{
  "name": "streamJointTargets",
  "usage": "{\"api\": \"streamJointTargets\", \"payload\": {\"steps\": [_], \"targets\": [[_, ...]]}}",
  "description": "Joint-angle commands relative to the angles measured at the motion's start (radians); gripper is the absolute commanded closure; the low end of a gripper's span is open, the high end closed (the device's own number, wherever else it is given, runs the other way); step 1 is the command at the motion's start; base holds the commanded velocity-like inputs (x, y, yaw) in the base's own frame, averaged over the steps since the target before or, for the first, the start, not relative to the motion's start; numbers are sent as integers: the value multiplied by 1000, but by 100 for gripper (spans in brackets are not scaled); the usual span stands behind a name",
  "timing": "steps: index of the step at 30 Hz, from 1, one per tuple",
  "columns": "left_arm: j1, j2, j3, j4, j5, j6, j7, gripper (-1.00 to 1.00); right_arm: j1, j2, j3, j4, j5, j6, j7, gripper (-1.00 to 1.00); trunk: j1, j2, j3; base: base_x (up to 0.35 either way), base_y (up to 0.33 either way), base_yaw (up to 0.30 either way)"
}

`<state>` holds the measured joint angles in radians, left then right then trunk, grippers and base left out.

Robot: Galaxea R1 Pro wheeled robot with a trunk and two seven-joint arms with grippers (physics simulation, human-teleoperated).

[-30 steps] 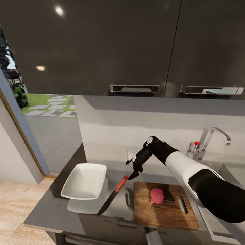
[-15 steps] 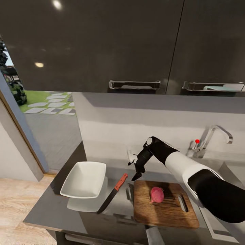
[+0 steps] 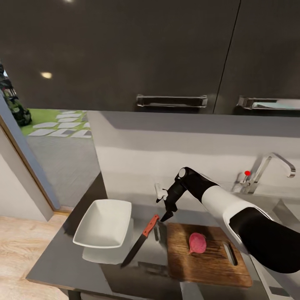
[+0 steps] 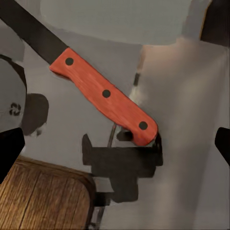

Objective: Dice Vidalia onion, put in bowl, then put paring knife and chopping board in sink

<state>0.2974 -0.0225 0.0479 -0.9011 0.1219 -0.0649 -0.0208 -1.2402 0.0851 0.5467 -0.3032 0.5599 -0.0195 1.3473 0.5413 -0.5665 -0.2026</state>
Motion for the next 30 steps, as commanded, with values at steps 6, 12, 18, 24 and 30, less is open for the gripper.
{"api": "streamJointTargets", "payload": {"steps": [6,12,18,24,30], "targets": [[0,-1,1,0,10,-1,-2,-100,-1,4,-2,-1,6,-1,3,-100,1,-2,-11,145,113,0],[0,-1,1,3,10,-1,-2,-100,-1,5,-2,-1,5,-1,3,-100,1,-2,-21,35,28,0],[0,-1,1,4,10,-1,-2,-100,-1,8,-2,0,4,-1,3,-100,1,-2,-31,5,4,0],[0,-1,1,4,10,-1,-2,-100,0,15,-2,2,3,-2,9,-100,1,-2,-41,0,0,0],[0,-1,1,5,10,-1,-2,-100,1,17,-2,11,3,-2,9,-100,1,-2,-51,0,0,0]]}}
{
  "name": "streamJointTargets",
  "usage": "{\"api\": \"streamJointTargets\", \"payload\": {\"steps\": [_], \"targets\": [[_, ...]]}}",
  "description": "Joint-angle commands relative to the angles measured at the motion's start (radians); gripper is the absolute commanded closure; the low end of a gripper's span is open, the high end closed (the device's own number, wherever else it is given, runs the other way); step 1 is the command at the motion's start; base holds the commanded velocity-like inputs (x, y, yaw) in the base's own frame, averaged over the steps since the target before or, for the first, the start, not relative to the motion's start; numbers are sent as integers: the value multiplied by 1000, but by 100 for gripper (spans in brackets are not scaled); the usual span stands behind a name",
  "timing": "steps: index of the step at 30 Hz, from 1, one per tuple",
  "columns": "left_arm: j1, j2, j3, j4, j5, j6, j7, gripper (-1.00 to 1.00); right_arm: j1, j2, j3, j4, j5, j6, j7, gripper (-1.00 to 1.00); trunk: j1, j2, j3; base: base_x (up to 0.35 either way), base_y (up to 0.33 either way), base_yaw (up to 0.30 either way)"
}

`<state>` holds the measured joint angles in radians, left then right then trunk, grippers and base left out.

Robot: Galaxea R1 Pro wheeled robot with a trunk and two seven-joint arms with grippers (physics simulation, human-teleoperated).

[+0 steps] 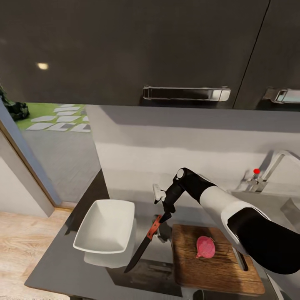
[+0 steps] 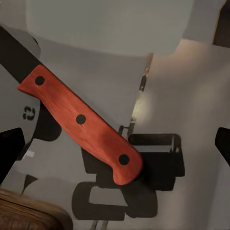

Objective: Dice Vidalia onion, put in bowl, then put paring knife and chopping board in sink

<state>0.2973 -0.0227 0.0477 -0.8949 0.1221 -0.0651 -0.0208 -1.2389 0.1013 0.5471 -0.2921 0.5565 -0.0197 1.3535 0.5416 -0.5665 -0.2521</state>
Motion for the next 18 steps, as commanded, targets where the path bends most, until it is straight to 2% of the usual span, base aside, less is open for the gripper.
{"api": "streamJointTargets", "payload": {"steps": [1,18], "targets": [[0,-1,1,-1,10,-1,-2,-100,-1,1,-3,2,6,-2,3,-100,0,-1,-3,0,0,0],[0,-7,1,-1,10,-1,-2,-100,2,4,-3,10,6,-3,-2,-100,0,-1,-31,0,0,0]]}}
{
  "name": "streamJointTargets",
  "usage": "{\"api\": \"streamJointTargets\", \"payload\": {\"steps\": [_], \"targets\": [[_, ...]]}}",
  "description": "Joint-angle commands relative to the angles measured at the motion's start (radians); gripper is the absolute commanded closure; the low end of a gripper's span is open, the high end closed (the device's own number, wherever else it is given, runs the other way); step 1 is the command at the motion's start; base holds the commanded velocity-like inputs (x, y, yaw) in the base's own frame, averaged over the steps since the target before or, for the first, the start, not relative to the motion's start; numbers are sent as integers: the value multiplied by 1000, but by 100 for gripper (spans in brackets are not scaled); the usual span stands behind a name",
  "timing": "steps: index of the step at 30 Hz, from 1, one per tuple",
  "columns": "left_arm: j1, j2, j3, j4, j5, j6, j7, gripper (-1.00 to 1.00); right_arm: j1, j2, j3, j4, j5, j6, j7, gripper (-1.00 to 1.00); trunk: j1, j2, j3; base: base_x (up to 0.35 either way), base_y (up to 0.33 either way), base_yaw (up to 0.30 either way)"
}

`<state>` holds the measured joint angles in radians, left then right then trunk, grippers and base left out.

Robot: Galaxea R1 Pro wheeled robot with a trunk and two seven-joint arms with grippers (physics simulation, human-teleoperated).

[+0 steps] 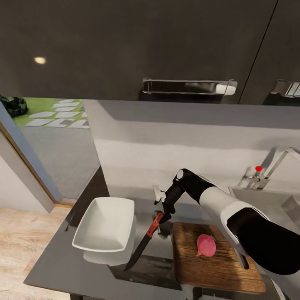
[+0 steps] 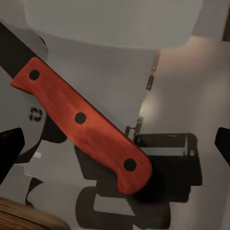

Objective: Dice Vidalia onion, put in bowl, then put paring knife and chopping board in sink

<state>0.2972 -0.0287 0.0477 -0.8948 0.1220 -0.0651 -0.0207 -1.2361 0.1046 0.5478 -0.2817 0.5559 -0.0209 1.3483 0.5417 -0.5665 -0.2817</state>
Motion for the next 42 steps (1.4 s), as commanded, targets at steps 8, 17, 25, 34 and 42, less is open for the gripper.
{"api": "streamJointTargets", "payload": {"steps": [8,17,25,34,42], "targets": [[0,-1,1,-1,10,-1,-2,-100,0,1,-3,-1,7,-2,2,-100,0,-1,-15,0,0,0],[0,-1,1,-1,10,-1,-2,-100,0,1,-3,-1,7,-2,2,-100,0,-1,-29,0,0,0],[0,-1,1,-1,10,-1,-2,-100,1,1,-3,-1,7,-2,2,-100,0,-1,-43,0,0,0],[0,-2,1,-1,9,-1,-2,-100,1,1,-3,-1,8,-2,0,-100,0,-1,-57,0,0,0],[0,-1,1,-1,10,-1,-2,-100,1,3,-3,-1,9,-2,0,-100,0,-1,-71,0,0,0]]}}
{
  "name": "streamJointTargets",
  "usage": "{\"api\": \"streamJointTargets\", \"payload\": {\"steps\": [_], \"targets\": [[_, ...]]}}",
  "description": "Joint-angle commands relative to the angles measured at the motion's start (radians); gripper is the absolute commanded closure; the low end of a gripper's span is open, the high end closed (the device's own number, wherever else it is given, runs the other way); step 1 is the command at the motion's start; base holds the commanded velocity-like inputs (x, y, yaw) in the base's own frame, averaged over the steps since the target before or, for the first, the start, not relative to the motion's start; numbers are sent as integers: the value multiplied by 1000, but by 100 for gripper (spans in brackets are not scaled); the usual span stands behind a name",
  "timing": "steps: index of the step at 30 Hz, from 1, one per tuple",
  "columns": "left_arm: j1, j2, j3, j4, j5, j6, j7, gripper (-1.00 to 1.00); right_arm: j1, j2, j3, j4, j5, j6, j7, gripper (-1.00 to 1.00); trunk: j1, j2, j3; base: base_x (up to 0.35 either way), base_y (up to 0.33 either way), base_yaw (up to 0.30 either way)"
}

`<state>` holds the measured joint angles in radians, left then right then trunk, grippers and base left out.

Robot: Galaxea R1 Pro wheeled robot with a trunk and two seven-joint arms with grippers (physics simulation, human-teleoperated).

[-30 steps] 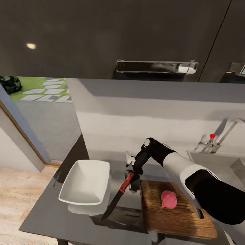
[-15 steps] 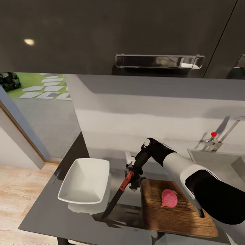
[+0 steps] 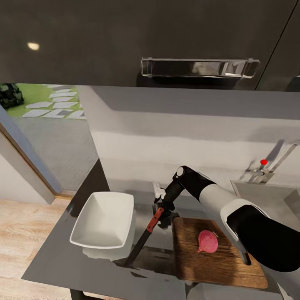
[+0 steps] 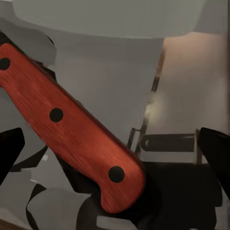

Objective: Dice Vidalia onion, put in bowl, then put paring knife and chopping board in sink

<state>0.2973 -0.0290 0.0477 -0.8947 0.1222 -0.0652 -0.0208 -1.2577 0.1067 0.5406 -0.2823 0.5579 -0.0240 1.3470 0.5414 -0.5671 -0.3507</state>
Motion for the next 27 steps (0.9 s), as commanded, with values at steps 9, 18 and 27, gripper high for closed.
{"api": "streamJointTargets", "payload": {"steps": [9,18,27], "targets": [[0,0,1,-1,10,-1,-2,-100,23,0,4,0,7,1,2,-100,1,-1,-14,-38,34,0],[0,0,1,-1,10,-1,-2,-100,23,-1,4,-1,7,1,0,-100,1,-1,-15,-7,6,0],[0,-1,1,0,10,-1,-2,-100,-2,26,2,-15,25,4,9,-100,0,0,-15,0,0,0]]}}
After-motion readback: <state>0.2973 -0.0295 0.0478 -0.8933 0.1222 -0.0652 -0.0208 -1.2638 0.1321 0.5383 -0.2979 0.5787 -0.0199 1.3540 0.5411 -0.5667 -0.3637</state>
